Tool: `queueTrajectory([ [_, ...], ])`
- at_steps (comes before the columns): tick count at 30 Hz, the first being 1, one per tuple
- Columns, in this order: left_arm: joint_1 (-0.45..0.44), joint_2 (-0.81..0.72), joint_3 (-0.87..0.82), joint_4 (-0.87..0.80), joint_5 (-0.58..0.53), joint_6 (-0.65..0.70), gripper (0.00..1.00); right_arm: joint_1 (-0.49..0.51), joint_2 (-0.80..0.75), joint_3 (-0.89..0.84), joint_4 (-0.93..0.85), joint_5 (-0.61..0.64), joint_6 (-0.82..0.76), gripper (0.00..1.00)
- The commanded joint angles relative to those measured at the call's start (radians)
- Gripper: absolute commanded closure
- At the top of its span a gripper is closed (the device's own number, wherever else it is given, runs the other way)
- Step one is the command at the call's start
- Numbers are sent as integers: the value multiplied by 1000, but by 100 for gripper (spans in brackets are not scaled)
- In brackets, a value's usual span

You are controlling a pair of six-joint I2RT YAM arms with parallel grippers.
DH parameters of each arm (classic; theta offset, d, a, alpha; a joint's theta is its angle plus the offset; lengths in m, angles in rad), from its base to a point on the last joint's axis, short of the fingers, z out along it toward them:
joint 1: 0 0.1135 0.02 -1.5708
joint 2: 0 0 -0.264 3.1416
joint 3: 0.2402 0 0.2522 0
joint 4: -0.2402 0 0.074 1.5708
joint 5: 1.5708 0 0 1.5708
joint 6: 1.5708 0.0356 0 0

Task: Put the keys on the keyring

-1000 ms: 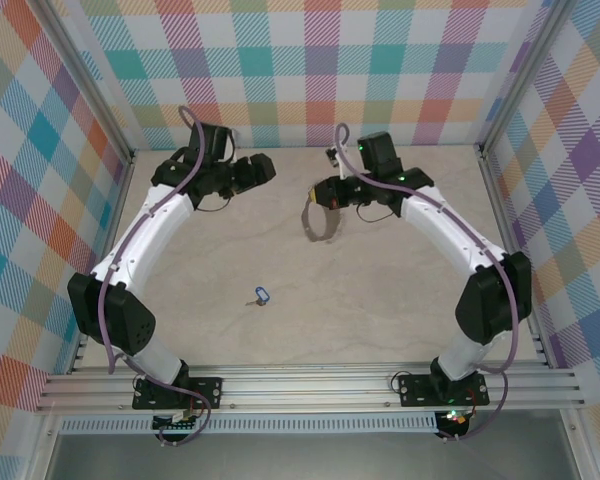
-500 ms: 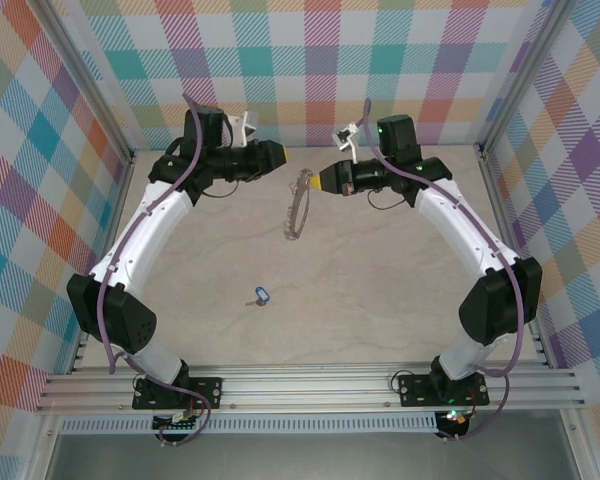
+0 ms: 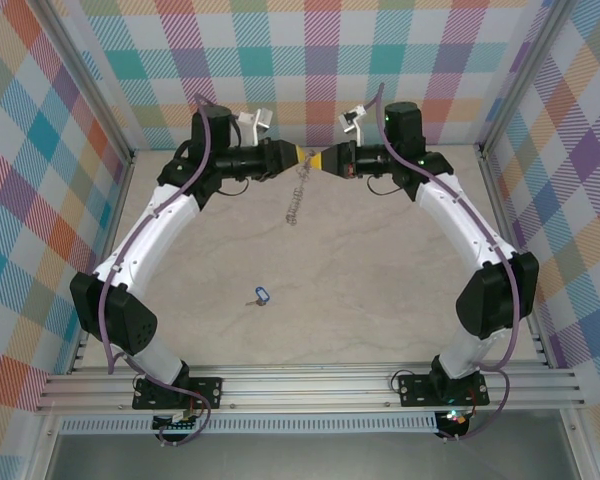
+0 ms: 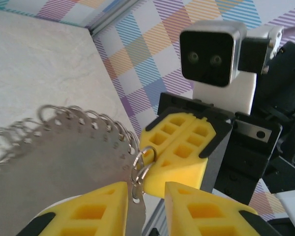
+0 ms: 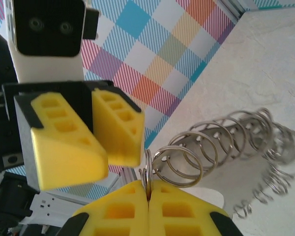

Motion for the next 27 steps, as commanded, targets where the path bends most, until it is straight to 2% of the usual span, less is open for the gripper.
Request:
queueTrajectory([
  [1,-21,-28,-21,79,32,-26,74,-2,7,30,77,-22,59,100],
  [15,-33,-54,-65,109,13,-34,77,-3,-12,-22,144,-9,137,100],
  [18,-32,-74,-71,84,-40,-12,76,-3,-19,-33,137,1,132,100],
  [23,-33,-121,-93,84,-135,1,69,-5,-36,-53,129,15,131,100],
  [27,-33,-125,-97,95,-152,-4,68,-5,-39,-53,138,7,142,100],
])
